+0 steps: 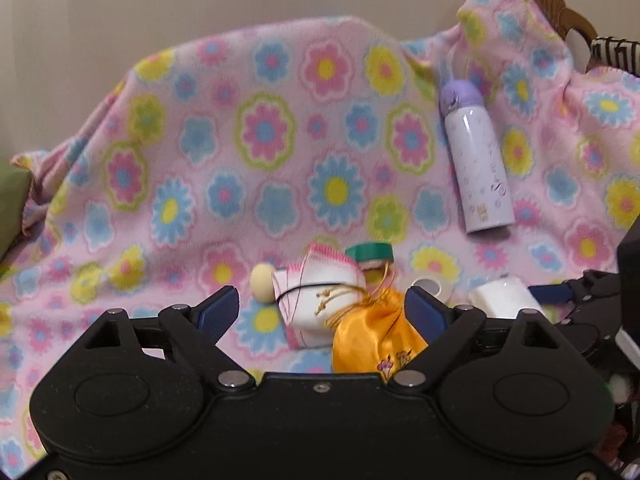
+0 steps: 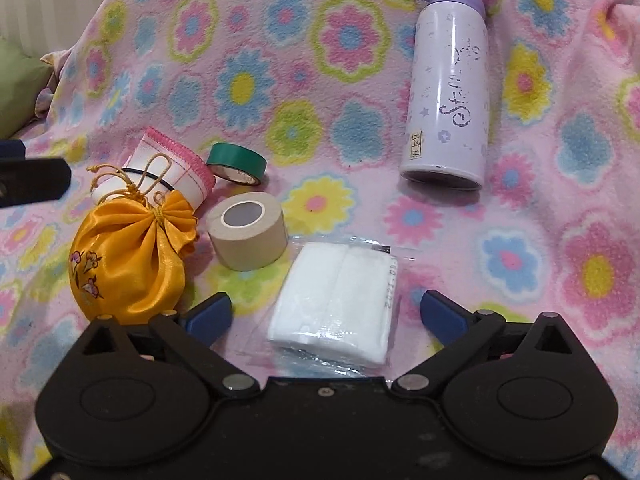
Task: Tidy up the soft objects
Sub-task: 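Close the left tool on the orange satin pouch and lift it, then hold the orange pouch with the left tool while the right tool grasps the white tissue pack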
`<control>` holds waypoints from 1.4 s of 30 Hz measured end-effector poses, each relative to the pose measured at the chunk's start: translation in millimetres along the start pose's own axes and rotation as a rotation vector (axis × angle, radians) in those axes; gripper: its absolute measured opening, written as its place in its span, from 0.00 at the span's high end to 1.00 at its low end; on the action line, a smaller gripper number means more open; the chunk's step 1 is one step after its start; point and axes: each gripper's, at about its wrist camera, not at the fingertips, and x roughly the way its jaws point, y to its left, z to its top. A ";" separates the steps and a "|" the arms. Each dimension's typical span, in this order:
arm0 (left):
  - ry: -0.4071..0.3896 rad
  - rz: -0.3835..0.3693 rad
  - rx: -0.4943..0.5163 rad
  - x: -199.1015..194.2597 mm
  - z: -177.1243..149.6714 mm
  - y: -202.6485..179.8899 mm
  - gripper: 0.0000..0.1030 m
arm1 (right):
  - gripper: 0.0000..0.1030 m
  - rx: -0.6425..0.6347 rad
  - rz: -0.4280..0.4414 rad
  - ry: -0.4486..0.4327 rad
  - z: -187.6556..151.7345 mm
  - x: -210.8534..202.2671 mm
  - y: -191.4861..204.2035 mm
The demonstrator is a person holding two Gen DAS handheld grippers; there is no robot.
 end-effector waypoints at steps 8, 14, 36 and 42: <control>0.097 -0.047 0.045 13.6 1.0 -20.7 0.12 | 0.00 0.001 -0.005 -0.002 -0.3 0.1 0.4; 0.258 -0.015 -0.013 43.5 -0.5 -16.8 0.22 | 0.00 0.002 -0.005 -0.005 -0.8 0.2 0.2; 0.413 0.252 -0.261 34.0 -48.0 97.8 0.69 | 0.00 0.019 -0.004 -0.013 -1.1 -2.1 -0.3; 0.338 0.245 -0.273 3.4 -49.8 93.5 0.47 | 0.00 0.018 -0.008 -0.013 -1.1 -2.1 0.3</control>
